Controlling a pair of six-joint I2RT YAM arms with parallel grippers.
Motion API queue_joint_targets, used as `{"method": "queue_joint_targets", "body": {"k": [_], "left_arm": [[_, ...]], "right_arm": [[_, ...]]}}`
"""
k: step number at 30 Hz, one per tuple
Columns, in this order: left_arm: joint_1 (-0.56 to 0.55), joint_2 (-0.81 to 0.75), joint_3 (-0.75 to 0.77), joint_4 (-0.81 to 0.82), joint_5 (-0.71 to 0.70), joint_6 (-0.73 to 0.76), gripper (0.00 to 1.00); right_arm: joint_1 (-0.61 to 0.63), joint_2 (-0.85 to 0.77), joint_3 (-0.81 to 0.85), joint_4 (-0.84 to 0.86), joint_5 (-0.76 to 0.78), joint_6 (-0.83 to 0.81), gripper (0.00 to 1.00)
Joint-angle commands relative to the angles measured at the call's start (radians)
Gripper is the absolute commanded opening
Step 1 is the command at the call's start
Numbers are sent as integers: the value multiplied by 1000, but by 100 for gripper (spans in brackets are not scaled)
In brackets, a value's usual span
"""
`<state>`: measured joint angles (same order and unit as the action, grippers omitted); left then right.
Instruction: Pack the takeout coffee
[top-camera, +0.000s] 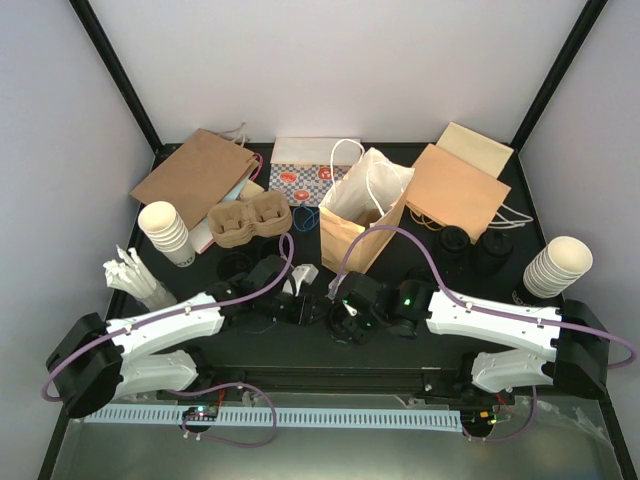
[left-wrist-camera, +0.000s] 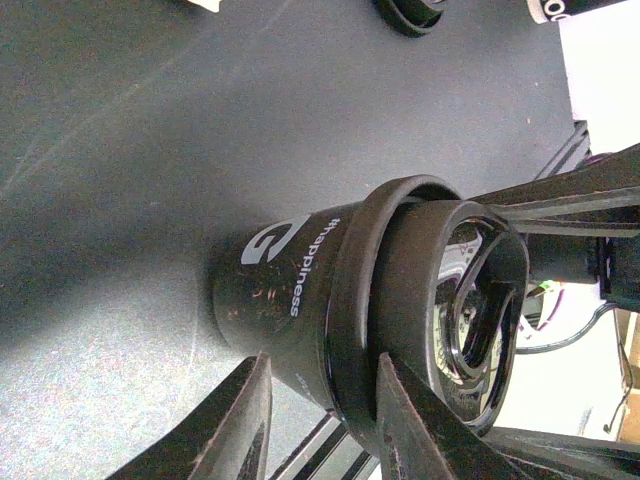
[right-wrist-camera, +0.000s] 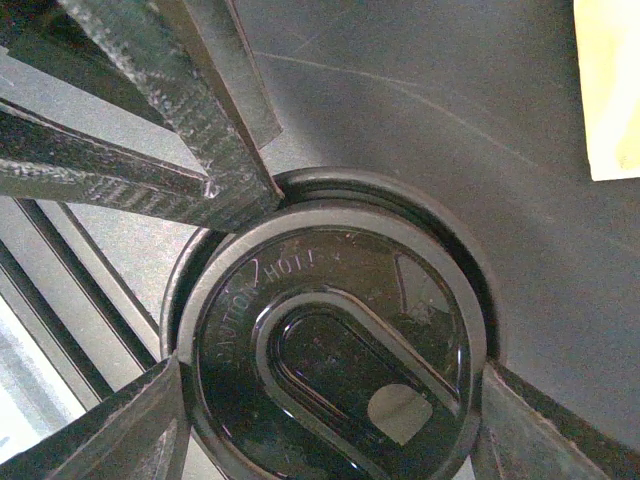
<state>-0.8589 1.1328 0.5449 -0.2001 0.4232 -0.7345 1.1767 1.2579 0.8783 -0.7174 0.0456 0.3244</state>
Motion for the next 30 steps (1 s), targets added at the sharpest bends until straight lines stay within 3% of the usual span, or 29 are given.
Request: {"method": "queue_joint_targets", "body": {"k": [1,30], "left_arm": [[-1,29,-48,-16,-22,-15,30],[-3,118,-191,80,-6,-96,27]], "right_arm": [[1,34,-36,-34,-62,19,70],[6,131,-22,-98,-118,51,69]]}}
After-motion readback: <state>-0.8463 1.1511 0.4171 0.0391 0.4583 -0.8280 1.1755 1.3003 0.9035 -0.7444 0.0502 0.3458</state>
